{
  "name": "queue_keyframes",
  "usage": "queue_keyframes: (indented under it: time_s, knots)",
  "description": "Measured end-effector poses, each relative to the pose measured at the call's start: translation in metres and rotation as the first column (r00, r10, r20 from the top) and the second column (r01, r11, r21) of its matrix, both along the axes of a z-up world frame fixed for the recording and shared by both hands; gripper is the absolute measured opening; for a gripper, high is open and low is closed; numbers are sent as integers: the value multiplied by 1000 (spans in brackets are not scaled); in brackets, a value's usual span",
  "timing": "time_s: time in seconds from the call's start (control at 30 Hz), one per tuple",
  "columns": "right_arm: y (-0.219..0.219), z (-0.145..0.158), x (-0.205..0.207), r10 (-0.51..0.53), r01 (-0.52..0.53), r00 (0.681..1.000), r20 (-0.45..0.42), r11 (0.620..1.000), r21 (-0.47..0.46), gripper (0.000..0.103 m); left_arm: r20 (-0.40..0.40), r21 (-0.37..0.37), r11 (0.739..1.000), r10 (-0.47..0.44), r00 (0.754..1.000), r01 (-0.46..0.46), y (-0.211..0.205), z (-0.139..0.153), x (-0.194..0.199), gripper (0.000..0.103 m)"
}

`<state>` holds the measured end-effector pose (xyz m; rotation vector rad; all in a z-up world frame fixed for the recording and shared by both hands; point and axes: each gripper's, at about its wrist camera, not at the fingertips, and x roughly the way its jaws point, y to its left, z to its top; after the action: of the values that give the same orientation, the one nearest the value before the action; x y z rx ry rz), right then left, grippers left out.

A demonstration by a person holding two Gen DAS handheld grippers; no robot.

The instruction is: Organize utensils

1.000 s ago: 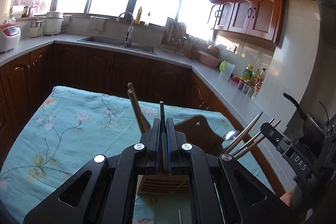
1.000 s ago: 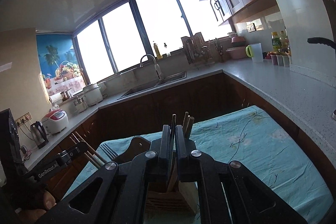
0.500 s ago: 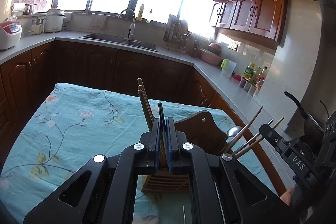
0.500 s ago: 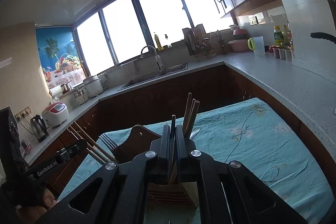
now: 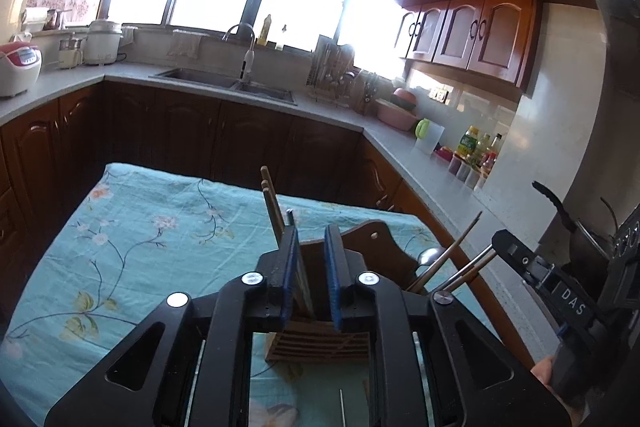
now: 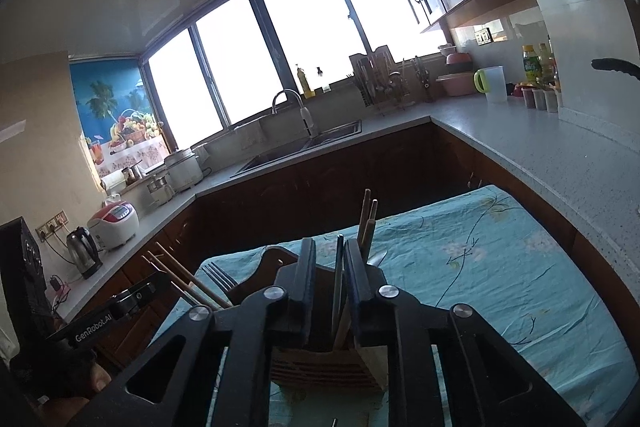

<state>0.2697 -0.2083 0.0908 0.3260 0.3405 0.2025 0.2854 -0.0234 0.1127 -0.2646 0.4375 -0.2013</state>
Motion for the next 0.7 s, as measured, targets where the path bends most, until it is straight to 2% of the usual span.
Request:
queue_keyframes:
  time_s: [0.07,0.1,0.27,0.33,0.37,0.4,0.47,0.53,0.6,0.7]
  knots:
    - [-2,8,-8,-6,6,1000,25,1000,7,32,29,6,1000,13,999,-13,1,6,-11,23]
    - [-3,12,-12,-7,7,999,37,1000,10,39,42,12,1000,23,999,-24,2,8,-16,24]
    - [-8,26,-36,-21,20,996,90,1000,18,47,52,17,999,45,998,-46,10,2,-45,35]
    - [-10,26,-48,-24,22,994,106,1000,21,62,40,19,998,54,998,-55,14,-7,-57,37]
    - [-10,26,-52,-27,25,993,111,1000,20,64,33,22,998,61,998,-61,16,-12,-62,39]
    - [-10,23,-59,-27,25,993,115,1000,17,67,23,29,997,75,997,-76,19,-19,-70,41]
    - [-9,15,-71,-26,25,993,116,1000,9,74,12,57,993,108,994,-108,21,-31,-83,50]
    - [-7,2,-85,-37,38,993,115,999,-13,85,-12,68,989,132,991,-131,27,-46,-95,55]
    - [-4,-14,-98,-37,42,994,104,998,-41,87,-50,51,989,141,989,-139,35,-60,-103,56]
    - [-4,-35,-111,-28,30,998,62,999,-36,87,-87,36,988,154,984,-151,42,-74,-116,57]
